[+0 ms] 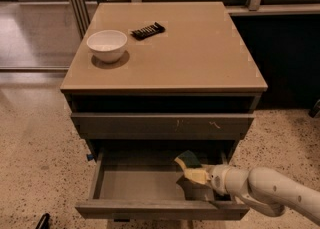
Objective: Place sponge into middle drawer
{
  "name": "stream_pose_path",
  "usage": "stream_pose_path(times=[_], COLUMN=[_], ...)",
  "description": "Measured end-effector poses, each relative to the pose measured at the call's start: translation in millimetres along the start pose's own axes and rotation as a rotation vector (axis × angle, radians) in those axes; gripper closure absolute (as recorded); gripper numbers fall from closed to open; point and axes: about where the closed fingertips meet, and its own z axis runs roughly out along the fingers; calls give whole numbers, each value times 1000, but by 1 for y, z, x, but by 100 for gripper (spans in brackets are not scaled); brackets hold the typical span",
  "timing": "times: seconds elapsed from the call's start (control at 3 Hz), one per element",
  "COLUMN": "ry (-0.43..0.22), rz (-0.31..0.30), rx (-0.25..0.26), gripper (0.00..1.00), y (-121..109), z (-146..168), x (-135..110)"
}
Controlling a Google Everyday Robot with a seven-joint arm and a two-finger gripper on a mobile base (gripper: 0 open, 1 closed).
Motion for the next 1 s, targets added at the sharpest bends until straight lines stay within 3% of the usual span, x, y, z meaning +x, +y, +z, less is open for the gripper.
stream_pose_path(times=[0.67,1.0], ry=[80,94], rz=[19,20], rx=[51,56], gripper=[100,90], y=[-29,-31], z=[52,59], x=[24,28])
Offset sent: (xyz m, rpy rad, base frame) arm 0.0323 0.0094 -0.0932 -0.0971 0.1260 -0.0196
